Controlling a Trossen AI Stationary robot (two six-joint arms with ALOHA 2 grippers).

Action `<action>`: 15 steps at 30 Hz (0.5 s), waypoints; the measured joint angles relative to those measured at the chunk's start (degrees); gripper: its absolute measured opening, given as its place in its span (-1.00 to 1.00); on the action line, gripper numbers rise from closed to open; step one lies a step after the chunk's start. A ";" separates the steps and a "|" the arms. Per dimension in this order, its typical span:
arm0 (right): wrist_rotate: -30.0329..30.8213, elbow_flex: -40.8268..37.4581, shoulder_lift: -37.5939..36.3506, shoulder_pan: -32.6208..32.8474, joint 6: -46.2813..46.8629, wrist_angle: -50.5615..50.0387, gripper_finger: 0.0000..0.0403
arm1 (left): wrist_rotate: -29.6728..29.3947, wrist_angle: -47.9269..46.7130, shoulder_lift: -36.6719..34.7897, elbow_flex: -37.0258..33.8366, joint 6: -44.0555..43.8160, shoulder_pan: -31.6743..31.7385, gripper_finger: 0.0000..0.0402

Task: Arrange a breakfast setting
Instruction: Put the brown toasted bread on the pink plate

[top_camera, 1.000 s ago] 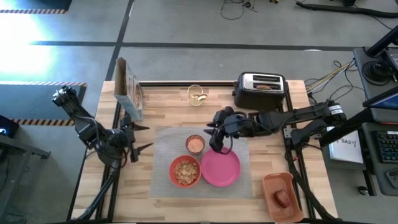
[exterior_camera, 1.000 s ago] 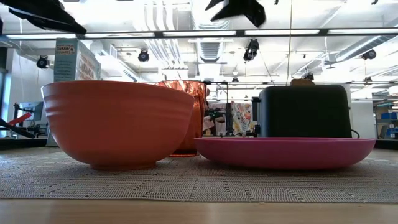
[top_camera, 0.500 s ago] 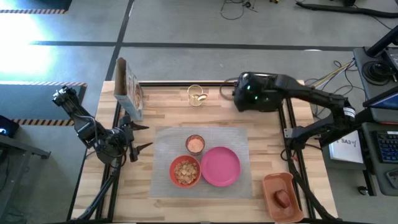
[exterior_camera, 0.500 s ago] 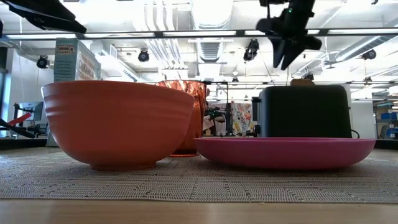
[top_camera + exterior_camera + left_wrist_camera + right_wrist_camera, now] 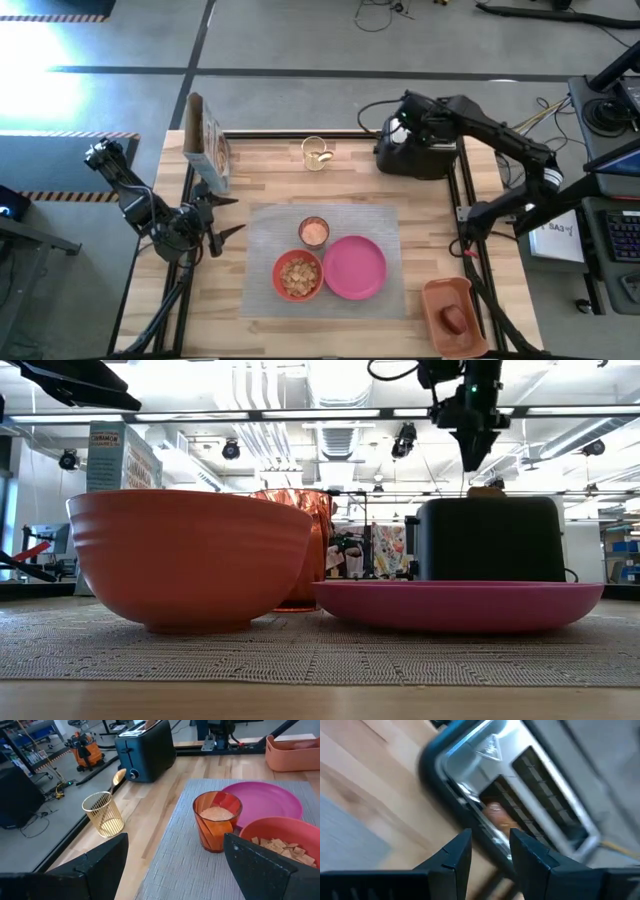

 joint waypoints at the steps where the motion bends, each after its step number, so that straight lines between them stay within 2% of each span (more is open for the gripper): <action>1: 1.33 1.21 0.88 0.02 -1.65 -1.37 -0.39 | 0.00 0.02 0.00 0.00 0.00 0.00 0.53; 4: 4.12 3.27 3.24 -0.01 -5.10 -3.17 -0.39 | 0.03 0.02 0.20 0.00 0.00 0.00 0.53; 15: 4.21 3.33 7.80 -0.81 -14.26 -6.13 -0.39 | 0.17 -0.38 -0.35 -0.20 -0.66 0.00 0.53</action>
